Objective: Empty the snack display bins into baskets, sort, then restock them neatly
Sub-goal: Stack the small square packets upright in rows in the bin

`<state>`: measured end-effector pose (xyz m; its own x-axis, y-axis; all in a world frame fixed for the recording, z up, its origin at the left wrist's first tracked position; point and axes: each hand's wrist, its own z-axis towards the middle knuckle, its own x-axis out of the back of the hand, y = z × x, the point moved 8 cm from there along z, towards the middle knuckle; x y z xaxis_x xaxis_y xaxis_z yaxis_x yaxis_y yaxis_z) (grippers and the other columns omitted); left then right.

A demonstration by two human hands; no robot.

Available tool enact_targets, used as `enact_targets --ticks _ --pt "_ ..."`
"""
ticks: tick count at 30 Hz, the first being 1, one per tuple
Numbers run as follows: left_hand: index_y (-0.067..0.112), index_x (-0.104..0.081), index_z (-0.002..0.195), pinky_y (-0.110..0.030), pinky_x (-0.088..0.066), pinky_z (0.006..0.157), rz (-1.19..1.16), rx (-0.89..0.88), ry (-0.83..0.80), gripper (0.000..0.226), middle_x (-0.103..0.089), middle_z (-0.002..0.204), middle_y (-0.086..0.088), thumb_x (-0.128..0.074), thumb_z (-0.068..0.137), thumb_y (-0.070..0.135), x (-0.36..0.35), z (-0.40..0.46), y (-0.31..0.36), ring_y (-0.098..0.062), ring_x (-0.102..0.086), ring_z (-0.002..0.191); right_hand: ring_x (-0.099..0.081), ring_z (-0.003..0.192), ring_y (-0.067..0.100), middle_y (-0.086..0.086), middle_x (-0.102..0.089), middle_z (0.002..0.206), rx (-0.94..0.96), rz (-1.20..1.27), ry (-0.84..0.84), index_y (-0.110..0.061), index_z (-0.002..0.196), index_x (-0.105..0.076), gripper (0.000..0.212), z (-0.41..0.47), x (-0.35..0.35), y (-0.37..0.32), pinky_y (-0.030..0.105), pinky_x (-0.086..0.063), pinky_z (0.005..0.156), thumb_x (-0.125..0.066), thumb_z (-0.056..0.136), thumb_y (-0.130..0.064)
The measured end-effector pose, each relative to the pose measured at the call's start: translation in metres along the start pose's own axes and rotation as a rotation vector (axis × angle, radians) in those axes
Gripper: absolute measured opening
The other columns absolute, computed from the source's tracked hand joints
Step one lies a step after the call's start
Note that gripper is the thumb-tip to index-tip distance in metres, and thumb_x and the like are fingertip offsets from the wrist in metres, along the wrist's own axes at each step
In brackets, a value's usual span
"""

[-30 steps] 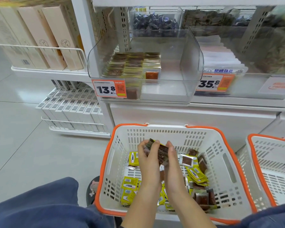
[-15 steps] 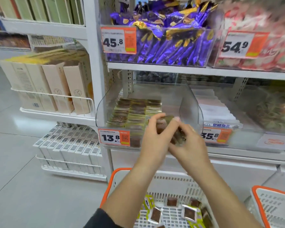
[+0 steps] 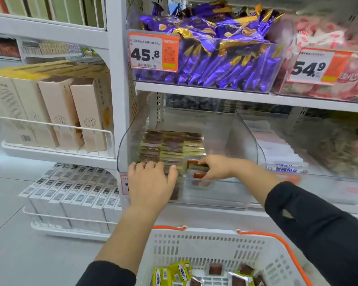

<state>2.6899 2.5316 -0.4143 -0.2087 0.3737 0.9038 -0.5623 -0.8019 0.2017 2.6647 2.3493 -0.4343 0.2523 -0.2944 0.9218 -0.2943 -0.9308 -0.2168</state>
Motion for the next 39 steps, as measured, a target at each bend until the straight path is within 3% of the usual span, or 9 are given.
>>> enact_targets --ticks 7,12,17,23,26,29,32,35,39 --pt "0.020 -0.070 0.110 -0.042 -0.028 0.103 -0.037 -0.012 0.056 0.076 -0.071 0.106 -0.004 -0.007 0.086 0.054 -0.001 -0.001 -0.003 -0.026 -0.058 0.103 -0.050 0.083 0.022 0.004 -0.053 0.092 -0.236 -0.027 0.135 -0.014 0.095 -0.045 0.050 -0.006 0.003 0.020 0.027 -0.039 0.057 -0.073 0.078 -0.053" --pt "0.019 -0.071 0.106 -0.043 -0.029 0.104 -0.044 -0.004 0.052 0.073 -0.072 0.102 -0.005 -0.010 0.087 0.053 -0.003 -0.002 -0.003 -0.028 -0.059 0.101 -0.056 0.092 0.020 0.010 -0.055 0.106 -0.327 0.493 0.114 -0.002 0.105 -0.054 0.042 -0.004 -0.005 0.036 0.022 -0.049 0.066 -0.079 0.079 -0.025" --pt "0.017 -0.071 0.105 -0.043 -0.031 0.103 -0.055 0.014 0.075 0.071 -0.072 0.101 -0.006 -0.013 0.087 0.052 -0.002 -0.001 -0.004 -0.029 -0.060 0.099 -0.051 0.089 0.019 0.005 -0.051 0.101 -0.290 0.467 0.121 -0.009 0.093 -0.051 0.030 -0.006 -0.004 0.017 0.019 -0.038 0.053 -0.072 0.086 -0.029" --pt "0.018 -0.072 0.105 -0.042 -0.032 0.101 -0.047 0.017 0.089 0.068 -0.072 0.100 -0.006 -0.015 0.088 0.051 -0.003 0.000 -0.004 -0.028 -0.060 0.099 -0.054 0.095 0.022 0.007 -0.054 0.108 -0.276 0.373 0.099 -0.009 0.102 -0.050 0.052 -0.014 -0.002 0.015 0.032 -0.047 0.083 -0.069 0.081 -0.052" --pt "0.017 -0.067 0.114 -0.042 -0.030 0.105 -0.073 0.049 0.063 0.058 -0.070 0.109 -0.006 -0.023 0.092 0.049 -0.001 -0.001 -0.003 -0.027 -0.057 0.107 -0.063 0.106 0.029 0.015 -0.064 0.122 -0.276 0.348 0.285 0.000 0.121 -0.059 0.064 -0.029 0.018 0.024 0.041 -0.050 0.095 -0.066 0.084 -0.052" --pt "0.013 -0.059 0.127 -0.045 -0.025 0.113 -0.221 0.008 0.230 0.043 -0.064 0.121 -0.009 -0.039 0.097 0.037 0.017 -0.009 0.002 -0.029 -0.050 0.120 -0.069 0.088 0.017 0.000 -0.073 0.097 -0.092 0.491 0.661 -0.022 0.097 -0.069 0.019 -0.073 0.043 0.022 0.034 -0.053 0.080 -0.059 0.092 -0.038" --pt "0.010 -0.064 0.117 -0.039 -0.031 0.104 -0.356 -0.237 0.486 0.033 -0.065 0.112 -0.007 -0.046 0.092 0.024 0.039 -0.036 0.028 -0.028 -0.054 0.111 -0.060 0.056 0.004 -0.005 -0.068 0.067 0.158 0.618 0.945 -0.018 0.086 -0.067 0.017 -0.130 0.032 0.013 0.028 -0.048 0.062 -0.055 0.093 -0.028" --pt "0.009 -0.067 0.108 -0.034 -0.037 0.084 -0.412 -0.405 0.545 0.026 -0.066 0.101 -0.005 -0.052 0.088 0.014 0.031 -0.069 0.059 -0.024 -0.055 0.096 -0.058 0.051 0.015 0.003 -0.060 0.054 0.287 0.591 1.017 -0.010 0.086 -0.068 0.023 -0.152 -0.019 0.011 0.029 -0.044 0.056 -0.054 0.091 -0.029" --pt "0.011 -0.064 0.111 -0.036 -0.039 0.078 -0.518 -0.271 0.276 0.028 -0.064 0.096 -0.005 -0.047 0.090 0.016 -0.055 -0.116 0.064 -0.024 -0.053 0.088 -0.056 0.054 0.014 -0.005 -0.059 0.054 0.135 0.498 0.865 -0.015 0.087 -0.070 0.029 -0.134 -0.127 0.038 0.026 -0.039 0.057 -0.050 0.088 -0.035"
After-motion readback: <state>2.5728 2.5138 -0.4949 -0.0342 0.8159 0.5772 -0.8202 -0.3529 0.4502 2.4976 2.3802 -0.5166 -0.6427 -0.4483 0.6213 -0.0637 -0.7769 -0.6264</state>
